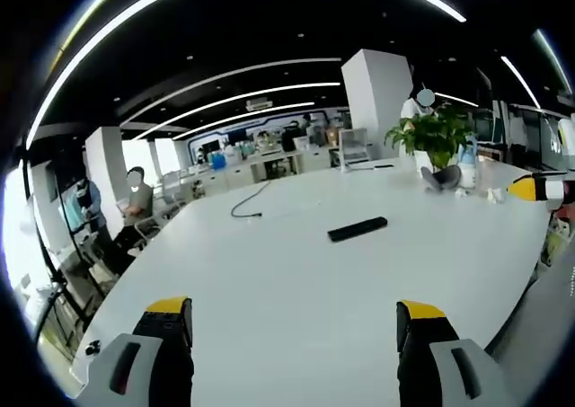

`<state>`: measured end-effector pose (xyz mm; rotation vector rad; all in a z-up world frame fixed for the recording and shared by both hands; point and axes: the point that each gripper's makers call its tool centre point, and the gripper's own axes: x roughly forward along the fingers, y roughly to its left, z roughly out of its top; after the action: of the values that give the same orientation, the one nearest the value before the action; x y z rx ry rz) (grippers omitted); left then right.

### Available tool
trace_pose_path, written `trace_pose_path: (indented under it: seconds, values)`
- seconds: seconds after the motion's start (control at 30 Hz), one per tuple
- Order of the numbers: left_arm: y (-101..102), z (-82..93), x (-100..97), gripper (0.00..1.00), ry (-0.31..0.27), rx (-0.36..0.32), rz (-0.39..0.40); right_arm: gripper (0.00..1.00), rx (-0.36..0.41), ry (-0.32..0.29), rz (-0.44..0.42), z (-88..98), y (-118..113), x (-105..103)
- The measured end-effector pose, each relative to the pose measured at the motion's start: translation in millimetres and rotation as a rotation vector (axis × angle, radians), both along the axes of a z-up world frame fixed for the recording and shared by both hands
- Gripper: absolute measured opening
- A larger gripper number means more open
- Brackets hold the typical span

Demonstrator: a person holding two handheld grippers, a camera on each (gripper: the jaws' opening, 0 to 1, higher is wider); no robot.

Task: Press the specified remote control buttons in sequence, fully releasing each button before pressing the next.

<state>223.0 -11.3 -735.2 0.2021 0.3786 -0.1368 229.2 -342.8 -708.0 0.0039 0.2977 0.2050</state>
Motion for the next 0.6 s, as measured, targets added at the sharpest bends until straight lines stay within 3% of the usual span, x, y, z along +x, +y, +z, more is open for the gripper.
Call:
trace_pose_path:
  seconds: [0.6]
  values:
    - [-2.6, 0.6, 0.0, 0.98, -0.003, -0.002, -0.012, 0.55, -0.011, 0.014, 0.005, -3.2, 0.8, 0.3]
